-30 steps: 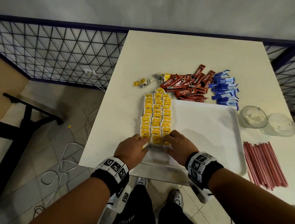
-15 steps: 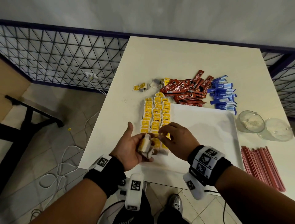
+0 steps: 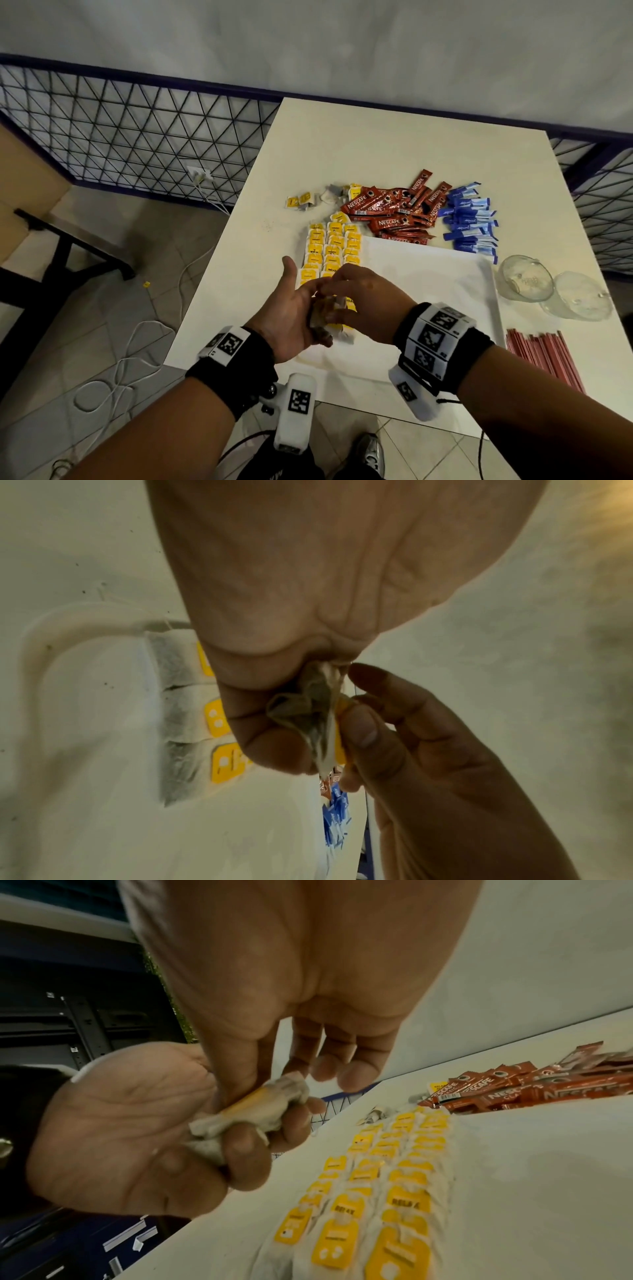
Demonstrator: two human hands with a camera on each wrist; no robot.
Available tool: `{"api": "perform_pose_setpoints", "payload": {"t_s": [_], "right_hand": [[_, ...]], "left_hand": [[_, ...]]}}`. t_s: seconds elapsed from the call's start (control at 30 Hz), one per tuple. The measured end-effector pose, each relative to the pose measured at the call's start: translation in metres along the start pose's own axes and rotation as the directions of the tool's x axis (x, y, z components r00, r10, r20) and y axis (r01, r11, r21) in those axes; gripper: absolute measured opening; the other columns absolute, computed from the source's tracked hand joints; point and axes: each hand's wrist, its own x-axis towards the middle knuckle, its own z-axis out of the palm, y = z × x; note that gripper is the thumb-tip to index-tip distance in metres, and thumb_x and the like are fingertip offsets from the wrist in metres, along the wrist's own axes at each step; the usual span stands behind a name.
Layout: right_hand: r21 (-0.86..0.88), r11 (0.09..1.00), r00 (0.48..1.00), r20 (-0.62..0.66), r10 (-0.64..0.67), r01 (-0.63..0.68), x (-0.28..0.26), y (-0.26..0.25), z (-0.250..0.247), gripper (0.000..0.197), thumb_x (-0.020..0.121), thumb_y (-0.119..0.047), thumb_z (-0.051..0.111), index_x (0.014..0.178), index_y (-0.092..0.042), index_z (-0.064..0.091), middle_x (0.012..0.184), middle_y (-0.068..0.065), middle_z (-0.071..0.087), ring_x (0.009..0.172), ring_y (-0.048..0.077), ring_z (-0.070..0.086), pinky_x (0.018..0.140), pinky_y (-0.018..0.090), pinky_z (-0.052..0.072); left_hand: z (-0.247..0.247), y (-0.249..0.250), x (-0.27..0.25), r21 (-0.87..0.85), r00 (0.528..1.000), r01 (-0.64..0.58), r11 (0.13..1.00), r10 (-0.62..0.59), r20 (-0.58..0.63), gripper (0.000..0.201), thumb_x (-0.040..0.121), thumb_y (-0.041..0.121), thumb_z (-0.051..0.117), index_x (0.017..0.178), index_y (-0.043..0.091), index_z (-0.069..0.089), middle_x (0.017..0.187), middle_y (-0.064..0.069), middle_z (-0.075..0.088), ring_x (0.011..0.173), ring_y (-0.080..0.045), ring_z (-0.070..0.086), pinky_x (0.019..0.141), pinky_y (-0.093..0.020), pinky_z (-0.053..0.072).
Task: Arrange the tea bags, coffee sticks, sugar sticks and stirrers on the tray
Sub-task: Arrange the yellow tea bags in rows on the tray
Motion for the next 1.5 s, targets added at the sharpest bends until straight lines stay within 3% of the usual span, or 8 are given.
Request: {"api": "perform_pose_setpoints", "payload": {"t_s": [0.3, 0.53, 0.7, 0.83, 0.93, 1.0, 1.27, 1.5], "right_hand": [[0.174, 0.983, 0.992, -0.118, -0.037, 0.058, -0.007, 0.000, -0.009, 0.005, 0.084, -0.018, 0.071, 0.087, -0.020, 0.068, 0.094, -0.008, 0.053, 0.080, -0.002, 0.048, 0.073, 0.007, 0.035], [0.502, 0.864, 0.992, -0.077, 0.101, -0.049, -0.010, -0.009, -0.023, 0.016, 0.090, -0.017, 0.064, 0.081, -0.029, 0.058, 0.075, -0.010, 0.063, 0.066, 0.001, 0.059, 0.066, 0.018, 0.048], [0.468, 0.879, 0.981, -0.107, 0.163, -0.095, -0.006, -0.008, -0.030, 0.014, 0.089, -0.023, 0.065, 0.080, -0.030, 0.057, 0.074, 0.000, 0.066, 0.067, 0.019, 0.057, 0.069, 0.034, 0.048], [0.380, 0.909, 0.969, -0.098, 0.225, -0.172, -0.004, -0.007, -0.024, 0.017, 0.089, -0.027, 0.063, 0.077, -0.034, 0.054, 0.069, -0.004, 0.066, 0.066, 0.017, 0.058, 0.068, 0.035, 0.048], [0.371, 0.897, 0.956, -0.067, 0.286, -0.243, -0.005, -0.003, -0.011, 0.017, 0.089, -0.025, 0.064, 0.077, -0.033, 0.054, 0.068, -0.006, 0.065, 0.065, 0.013, 0.061, 0.069, 0.033, 0.049], [0.393, 0.871, 0.941, -0.038, 0.335, -0.294, -0.007, 0.002, -0.001, 0.016, 0.089, -0.022, 0.063, 0.077, -0.030, 0.055, 0.069, -0.007, 0.064, 0.061, 0.006, 0.061, 0.069, 0.032, 0.052], [0.295, 0.877, 0.925, 0.152, 0.349, -0.379, -0.005, 0.009, 0.036, 0.004, 0.091, -0.023, 0.059, 0.090, -0.027, 0.058, 0.082, -0.004, 0.067, 0.071, 0.015, 0.063, 0.066, 0.026, 0.050], [0.098, 0.939, 0.936, 0.162, 0.313, -0.331, 0.024, -0.002, 0.065, 0.015, 0.093, -0.023, 0.052, 0.106, -0.023, 0.061, 0.101, 0.001, 0.067, 0.093, 0.023, 0.059, 0.081, 0.034, 0.049]], "left_hand": [[0.009, -0.002, 0.001, -0.098, 0.998, 0.041, 0.994, -0.046, -0.042, 0.075, 0.079, 0.082, 0.029, 0.095, 0.017, 0.061, 0.071, -0.006, 0.057, 0.061, -0.024, 0.047, 0.056, -0.027, 0.030], [0.013, -0.011, 0.009, -0.021, 0.990, 0.028, 0.999, -0.030, -0.136, 0.063, 0.075, 0.076, 0.049, 0.101, 0.020, 0.059, 0.075, 0.000, 0.053, 0.055, -0.016, 0.047, 0.045, -0.020, 0.032], [-0.002, 0.002, 0.000, 0.097, 0.926, -0.208, 0.973, 0.228, -0.300, 0.040, 0.076, 0.056, 0.064, 0.072, 0.018, 0.053, 0.058, 0.003, 0.042, 0.043, -0.009, 0.027, 0.040, -0.017, 0.022], [-0.003, 0.011, -0.015, 0.675, 0.871, -0.295, 0.676, 0.481, -0.102, 0.013, 0.082, 0.021, 0.076, 0.082, 0.010, 0.069, 0.063, -0.002, 0.041, 0.050, -0.013, 0.031, 0.048, -0.022, 0.027], [-0.006, 0.001, -0.010, 0.898, 0.847, -0.237, 0.370, 0.531, 0.004, 0.024, 0.079, 0.032, 0.077, 0.060, 0.025, 0.063, 0.054, 0.008, 0.045, 0.053, -0.005, 0.039, 0.055, -0.022, 0.031], [-0.013, -0.010, -0.004, 0.949, 0.864, -0.154, 0.274, 0.504, -0.005, 0.029, 0.083, 0.032, 0.072, 0.057, 0.036, 0.060, 0.056, 0.016, 0.055, 0.057, 0.001, 0.048, 0.059, -0.018, 0.033], [-0.044, -0.036, -0.005, 0.972, 0.881, 0.087, 0.217, 0.439, -0.177, 0.015, 0.089, 0.030, 0.063, 0.096, 0.022, 0.073, 0.095, 0.002, 0.072, 0.093, -0.016, 0.063, 0.073, -0.024, 0.043], [-0.070, -0.034, -0.010, 0.957, 0.859, 0.211, 0.200, 0.428, -0.279, 0.020, 0.092, 0.032, 0.058, 0.094, 0.019, 0.072, 0.097, -0.004, 0.072, 0.093, -0.022, 0.063, 0.065, -0.023, 0.033]]}}
